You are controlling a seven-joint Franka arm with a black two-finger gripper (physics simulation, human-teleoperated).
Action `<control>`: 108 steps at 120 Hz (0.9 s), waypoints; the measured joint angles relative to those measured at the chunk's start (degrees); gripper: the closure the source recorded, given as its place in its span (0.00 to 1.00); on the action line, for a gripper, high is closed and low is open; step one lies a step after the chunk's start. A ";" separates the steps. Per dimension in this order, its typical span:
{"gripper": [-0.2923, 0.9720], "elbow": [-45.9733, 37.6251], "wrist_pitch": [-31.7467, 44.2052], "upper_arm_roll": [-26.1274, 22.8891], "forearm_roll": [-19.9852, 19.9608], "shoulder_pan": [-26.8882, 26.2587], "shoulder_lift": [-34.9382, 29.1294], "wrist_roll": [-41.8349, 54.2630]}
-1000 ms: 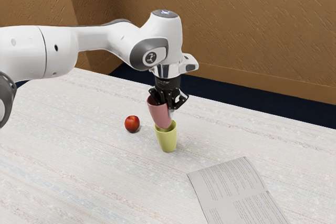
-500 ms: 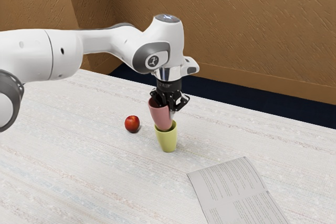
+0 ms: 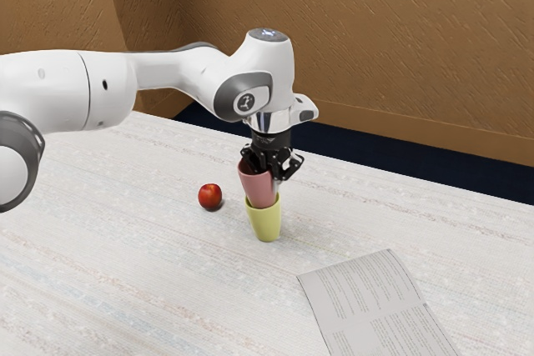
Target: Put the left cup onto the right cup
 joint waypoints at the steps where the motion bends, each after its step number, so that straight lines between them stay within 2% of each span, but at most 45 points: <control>1: 0.77 0.00 0.01 0.00 -0.02 0.00 0.02 0.00; 21: 0.50 0.00 0.15 0.01 -0.21 0.00 0.09 0.06; 40: 0.36 0.22 0.15 0.02 -0.26 -0.18 -0.49 0.11; 62: 0.29 1.51 -0.30 0.01 -0.28 -1.85 -3.56 0.15; 78: 0.26 1.11 -1.51 0.92 -2.07 -2.25 -9.07 0.86; 90: 0.25 -1.01 -5.25 3.59 -4.45 -1.76 -16.00 1.80; 108: 0.24 -6.44 -11.12 11.12 -8.07 -1.24 -27.59 4.40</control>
